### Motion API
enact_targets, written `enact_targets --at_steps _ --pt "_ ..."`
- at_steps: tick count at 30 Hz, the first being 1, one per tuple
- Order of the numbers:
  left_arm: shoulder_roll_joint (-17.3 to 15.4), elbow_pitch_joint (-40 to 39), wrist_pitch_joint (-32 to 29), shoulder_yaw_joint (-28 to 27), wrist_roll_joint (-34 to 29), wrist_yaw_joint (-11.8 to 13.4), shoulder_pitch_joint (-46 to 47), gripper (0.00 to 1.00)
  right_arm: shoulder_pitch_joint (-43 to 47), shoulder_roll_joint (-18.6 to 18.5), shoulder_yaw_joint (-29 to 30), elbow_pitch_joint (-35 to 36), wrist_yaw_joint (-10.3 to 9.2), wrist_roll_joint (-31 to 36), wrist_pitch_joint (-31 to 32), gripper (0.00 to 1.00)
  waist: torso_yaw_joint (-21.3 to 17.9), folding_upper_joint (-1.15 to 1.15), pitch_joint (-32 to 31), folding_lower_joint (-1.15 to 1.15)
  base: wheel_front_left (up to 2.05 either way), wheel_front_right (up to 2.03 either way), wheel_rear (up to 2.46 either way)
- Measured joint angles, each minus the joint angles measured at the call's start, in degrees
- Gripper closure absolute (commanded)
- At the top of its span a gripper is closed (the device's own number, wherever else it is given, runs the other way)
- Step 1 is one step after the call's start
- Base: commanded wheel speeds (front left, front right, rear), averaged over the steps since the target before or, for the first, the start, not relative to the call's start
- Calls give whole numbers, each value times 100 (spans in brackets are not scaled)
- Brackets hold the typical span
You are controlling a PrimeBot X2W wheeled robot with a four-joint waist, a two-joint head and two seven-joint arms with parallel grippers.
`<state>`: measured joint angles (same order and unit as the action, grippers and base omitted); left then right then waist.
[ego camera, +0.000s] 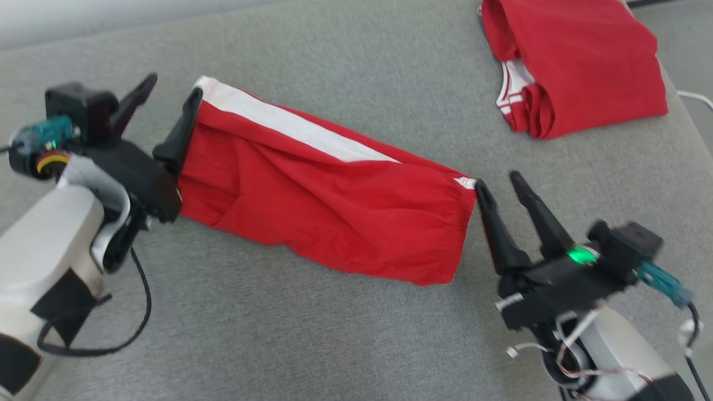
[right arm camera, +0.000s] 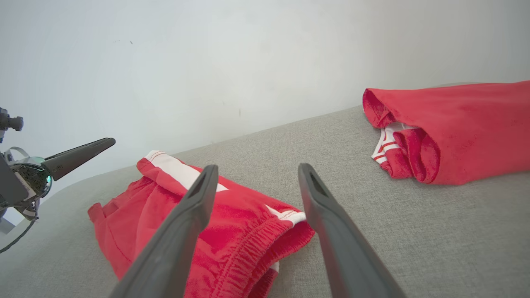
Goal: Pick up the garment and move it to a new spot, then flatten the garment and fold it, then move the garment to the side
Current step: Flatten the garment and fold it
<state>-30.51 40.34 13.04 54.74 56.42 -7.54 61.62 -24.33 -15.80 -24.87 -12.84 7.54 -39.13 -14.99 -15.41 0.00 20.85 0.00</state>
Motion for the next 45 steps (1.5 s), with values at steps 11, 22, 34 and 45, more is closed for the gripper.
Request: enact_targets --at_steps 11,22,34,45 --pt "-292 -125 185 -90 235 0 -599 0 1429 258 1112 979 0 987 -2 0 205 -1 -570 -1 0 0 0" --pt "-497 -148 -365 327 409 0 -664 0 1877 604 1114 1182 0 1355 -13 0 -19 -1 -631 0 0 0 0" --pt "-603 98 -1621 944 781 0 -443 0 1717 732 989 1073 1 1354 -14 0 -330 -1 -425 1 0 0 0" --pt "-521 599 -1998 1185 969 0 -264 0 1624 772 955 998 1 1355 -13 0 -503 -1 -275 1 0 0 0"
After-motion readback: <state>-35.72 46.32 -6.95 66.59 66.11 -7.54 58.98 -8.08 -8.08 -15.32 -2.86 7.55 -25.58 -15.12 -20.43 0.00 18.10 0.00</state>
